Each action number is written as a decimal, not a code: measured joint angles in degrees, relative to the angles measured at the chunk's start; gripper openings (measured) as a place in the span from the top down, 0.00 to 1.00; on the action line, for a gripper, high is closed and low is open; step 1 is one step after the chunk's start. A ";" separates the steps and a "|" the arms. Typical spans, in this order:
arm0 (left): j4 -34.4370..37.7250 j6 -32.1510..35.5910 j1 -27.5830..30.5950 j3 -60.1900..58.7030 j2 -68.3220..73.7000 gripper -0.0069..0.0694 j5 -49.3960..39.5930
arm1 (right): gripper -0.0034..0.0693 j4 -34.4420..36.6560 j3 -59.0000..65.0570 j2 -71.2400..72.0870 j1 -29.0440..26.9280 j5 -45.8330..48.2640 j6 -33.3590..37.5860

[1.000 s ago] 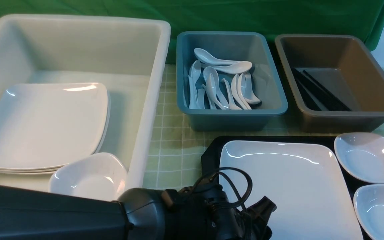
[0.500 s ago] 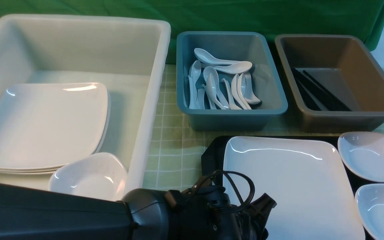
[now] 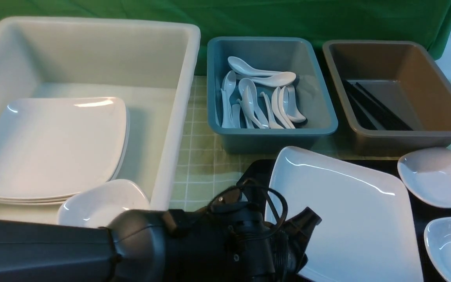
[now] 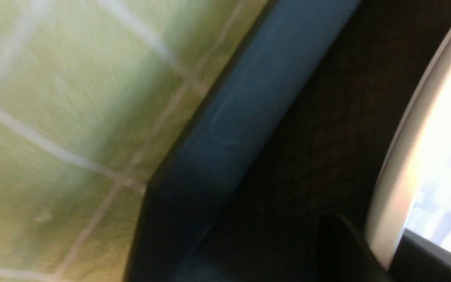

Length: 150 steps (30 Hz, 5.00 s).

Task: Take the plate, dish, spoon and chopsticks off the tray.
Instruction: Use the left arm to grab a plate from the dinner plate, then use the left arm to put the plate into the large storage box on the left

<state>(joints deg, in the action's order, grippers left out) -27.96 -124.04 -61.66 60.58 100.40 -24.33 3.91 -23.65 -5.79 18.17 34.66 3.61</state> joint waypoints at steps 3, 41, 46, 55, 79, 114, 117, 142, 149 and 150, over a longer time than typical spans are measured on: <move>-3.24 0.26 0.00 -0.08 -2.80 0.88 -1.56 | 0.68 0.00 0.00 0.00 0.00 0.00 0.00; -30.80 15.33 0.00 -0.85 -57.53 0.89 -31.85 | 0.65 0.00 0.00 0.00 0.00 0.00 -0.06; -34.01 19.56 0.00 -0.85 -69.85 0.89 -47.03 | 0.65 0.00 0.00 0.00 0.00 0.00 -0.01; -37.24 22.98 0.00 -0.92 -76.70 0.89 -48.25 | 0.64 0.00 0.00 0.00 0.00 0.00 -0.07; -43.56 33.98 -0.05 12.90 -64.86 0.90 -48.44 | 0.63 0.00 0.00 0.00 0.00 0.00 -0.02; -46.53 56.73 7.06 17.29 -53.46 0.91 -46.90 | 0.62 0.00 0.00 0.00 0.00 -0.06 -0.56; -43.86 57.81 15.55 17.29 -51.96 0.91 -46.90 | 0.62 0.00 0.00 0.00 0.00 -0.11 -1.38; 48.27 105.04 88.02 0.85 -31.75 0.90 -3.83 | 0.62 0.17 0.00 0.05 0.00 -0.04 -2.43; 52.01 105.84 88.08 -8.10 -29.90 0.90 4.75 | 0.62 0.17 0.00 0.05 0.00 -0.04 -2.43; 52.78 105.84 88.08 -9.11 -29.68 0.90 6.27 | 0.62 0.17 0.00 0.05 0.00 -0.04 -2.43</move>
<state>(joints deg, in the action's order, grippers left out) 24.82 -18.20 26.43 51.47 70.72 -18.06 4.08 -23.65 -5.74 18.17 34.62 1.18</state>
